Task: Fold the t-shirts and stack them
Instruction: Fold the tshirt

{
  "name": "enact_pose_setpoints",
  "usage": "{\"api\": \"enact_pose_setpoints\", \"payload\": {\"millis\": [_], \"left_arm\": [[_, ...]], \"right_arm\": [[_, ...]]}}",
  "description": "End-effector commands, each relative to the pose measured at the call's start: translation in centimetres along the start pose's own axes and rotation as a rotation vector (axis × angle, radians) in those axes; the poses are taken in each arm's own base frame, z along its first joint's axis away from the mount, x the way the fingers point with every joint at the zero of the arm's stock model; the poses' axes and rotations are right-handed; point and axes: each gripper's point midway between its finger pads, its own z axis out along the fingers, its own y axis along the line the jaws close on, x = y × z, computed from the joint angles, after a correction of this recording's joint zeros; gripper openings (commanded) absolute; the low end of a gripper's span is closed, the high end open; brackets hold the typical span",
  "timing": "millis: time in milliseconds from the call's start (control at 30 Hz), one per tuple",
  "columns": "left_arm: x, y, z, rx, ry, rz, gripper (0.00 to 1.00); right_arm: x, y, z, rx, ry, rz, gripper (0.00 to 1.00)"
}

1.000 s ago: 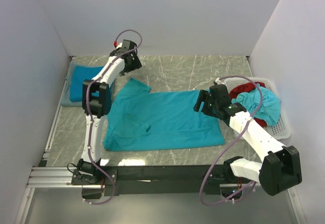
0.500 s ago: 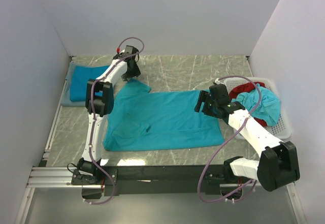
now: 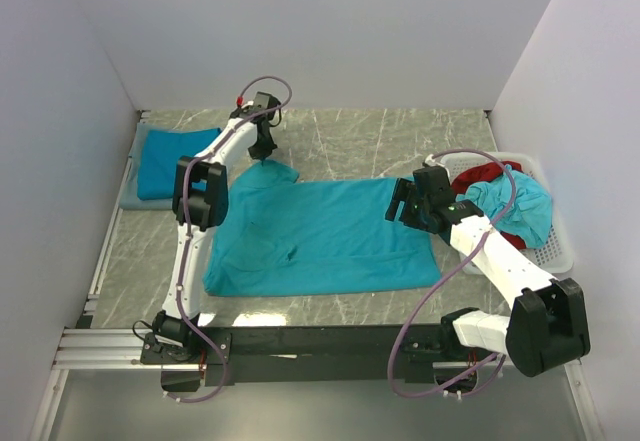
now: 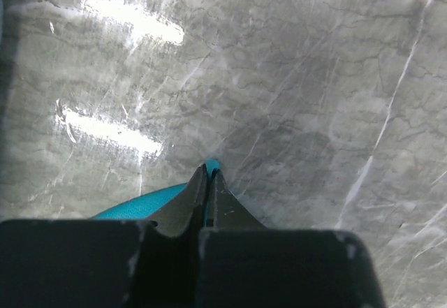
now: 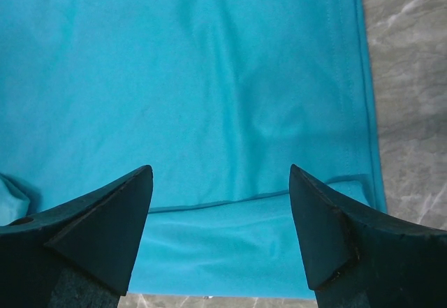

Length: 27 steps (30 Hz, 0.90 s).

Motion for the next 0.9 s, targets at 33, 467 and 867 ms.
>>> {"api": "enact_pose_setpoints", "payload": {"millis": [33,467,867], "left_arm": [[-1.2,-0.1,-1.7,0.002,-0.039,0.004,0.00],[-2.6,-0.4,-9.3,0.166,-0.154,-0.029,0.00],[-0.6,0.0,-12.5,0.287,-0.135,-0.004,0.01]], "right_arm": [[-1.8,-0.8,-0.1,0.055,-0.060,0.015,0.85],[-10.1,0.2,4.3,0.324,-0.090,0.088,0.82],[-14.7,-0.5,12.0,0.647,-0.055,0.075,0.82]]}}
